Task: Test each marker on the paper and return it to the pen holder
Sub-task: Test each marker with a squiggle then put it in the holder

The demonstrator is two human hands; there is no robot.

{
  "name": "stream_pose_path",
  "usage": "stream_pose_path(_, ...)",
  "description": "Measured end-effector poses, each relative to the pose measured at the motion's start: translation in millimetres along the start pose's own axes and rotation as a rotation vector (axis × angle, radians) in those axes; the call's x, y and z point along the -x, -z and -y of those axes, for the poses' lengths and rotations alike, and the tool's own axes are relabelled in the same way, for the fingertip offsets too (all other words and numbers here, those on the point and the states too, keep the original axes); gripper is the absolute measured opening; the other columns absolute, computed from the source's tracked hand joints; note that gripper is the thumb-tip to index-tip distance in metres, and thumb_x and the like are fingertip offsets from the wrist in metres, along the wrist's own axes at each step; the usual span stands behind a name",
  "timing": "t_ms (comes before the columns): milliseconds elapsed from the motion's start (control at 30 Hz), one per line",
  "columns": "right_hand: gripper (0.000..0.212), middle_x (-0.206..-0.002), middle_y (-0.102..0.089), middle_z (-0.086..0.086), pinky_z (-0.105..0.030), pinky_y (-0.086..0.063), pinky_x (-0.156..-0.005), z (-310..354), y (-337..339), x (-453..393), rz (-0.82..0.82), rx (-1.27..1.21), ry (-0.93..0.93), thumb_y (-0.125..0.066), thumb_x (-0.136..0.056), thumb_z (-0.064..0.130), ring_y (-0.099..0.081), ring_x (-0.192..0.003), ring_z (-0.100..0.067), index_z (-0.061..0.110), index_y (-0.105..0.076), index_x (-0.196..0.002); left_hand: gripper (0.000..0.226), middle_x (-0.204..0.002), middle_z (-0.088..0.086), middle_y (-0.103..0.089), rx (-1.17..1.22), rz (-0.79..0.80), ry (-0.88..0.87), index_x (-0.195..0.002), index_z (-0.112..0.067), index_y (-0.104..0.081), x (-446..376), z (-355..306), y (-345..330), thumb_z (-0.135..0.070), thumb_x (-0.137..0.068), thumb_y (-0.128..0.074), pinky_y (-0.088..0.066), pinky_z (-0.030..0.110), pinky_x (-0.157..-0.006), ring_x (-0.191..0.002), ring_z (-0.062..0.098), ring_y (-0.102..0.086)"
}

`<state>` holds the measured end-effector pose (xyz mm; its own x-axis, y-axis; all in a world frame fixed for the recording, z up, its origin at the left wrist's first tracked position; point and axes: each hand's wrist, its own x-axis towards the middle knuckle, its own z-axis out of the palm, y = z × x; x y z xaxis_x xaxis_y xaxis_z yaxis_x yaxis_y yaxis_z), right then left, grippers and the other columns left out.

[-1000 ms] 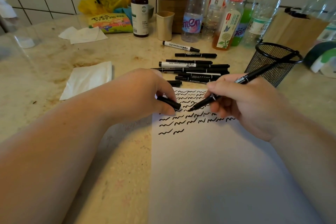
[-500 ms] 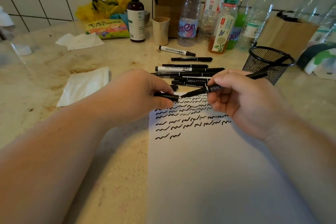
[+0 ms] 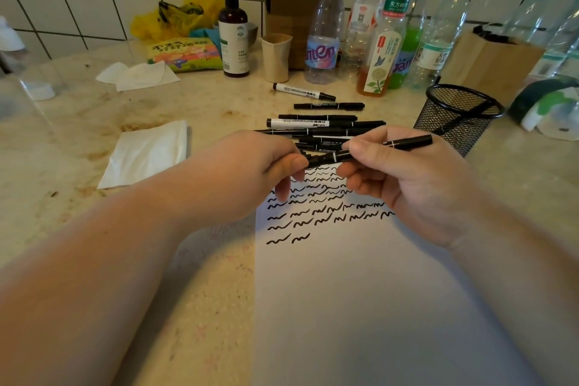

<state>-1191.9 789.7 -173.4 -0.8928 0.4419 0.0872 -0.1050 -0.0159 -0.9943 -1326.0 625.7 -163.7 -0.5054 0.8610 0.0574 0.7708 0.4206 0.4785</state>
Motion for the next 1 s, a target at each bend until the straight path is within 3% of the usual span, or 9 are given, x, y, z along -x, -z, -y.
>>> stream_pose_path(167,0.012,-0.069,-0.072,-0.009,-0.024,-0.054,-0.059,-1,-1,0,0.016,0.036,0.027,-0.075,-0.071,0.021,-0.067,-0.064,-0.019,0.012,-0.076,-0.08,0.034,-0.066,-0.009,-0.061,-0.027,0.02,-0.028,-0.078,-0.034,-0.057,1,-3,-1,-0.046,-0.098,-0.034,-0.036,0.018,-0.058,-0.064,0.004,-0.055)
stream_pose_path(367,0.006,-0.066,-0.07,-0.008,-0.025,-0.053,-0.058,-1,1,0,0.052,0.019,0.058,-0.074,-0.072,0.018,-0.066,-0.065,-0.02,0.014,-0.077,-0.075,0.036,-0.059,-0.012,-0.058,0.127,0.03,0.021,-0.074,-0.029,-0.062,3,-7,1,-0.046,-0.097,-0.039,-0.042,0.014,-0.057,-0.055,-0.001,-0.05)
stream_pose_path(667,0.021,-0.071,-0.072,-0.003,-0.024,-0.053,-0.062,5,9,-3,0.027,0.139,0.105,-0.074,-0.073,0.036,-0.066,-0.069,-0.018,0.019,-0.08,-0.085,0.028,-0.069,-0.009,-0.071,0.22,0.071,-0.006,-0.089,-0.034,-0.066,4,-8,1,-0.048,-0.096,-0.043,-0.055,0.04,-0.069,-0.059,0.009,-0.058)
stream_pose_path(833,0.021,-0.066,-0.068,0.005,-0.023,-0.052,-0.059,28,32,-3,-0.316,0.036,0.252,-0.068,-0.081,0.038,-0.06,-0.061,-0.011,0.021,-0.079,-0.074,0.022,-0.074,-0.013,-0.072,0.105,-0.023,0.082,-0.093,-0.037,-0.068,-1,4,3,-0.051,-0.092,-0.052,-0.045,0.02,-0.06,-0.061,-0.001,-0.061)
stream_pose_path(933,0.027,-0.066,-0.068,0.01,-0.024,-0.05,-0.057,40,53,-7,-0.599,0.193,0.432,-0.062,-0.095,0.041,-0.059,-0.058,-0.007,0.027,-0.074,-0.076,0.015,-0.078,-0.014,-0.068,-0.017,-0.134,0.158,-0.089,-0.035,-0.068,-4,14,3,-0.042,-0.094,-0.056,-0.038,0.015,-0.059,-0.071,-0.001,-0.059)
stream_pose_path(1000,0.025,-0.066,-0.064,0.012,-0.028,-0.05,-0.057,44,69,-12,-0.771,0.364,0.486,-0.057,-0.091,0.052,-0.058,-0.057,-0.007,0.032,-0.068,-0.08,0.011,-0.083,-0.017,-0.065,-0.081,-0.216,0.195,-0.087,-0.037,-0.065,-7,20,2,-0.036,-0.094,-0.057,-0.034,0.012,-0.057,-0.072,-0.003,-0.054)
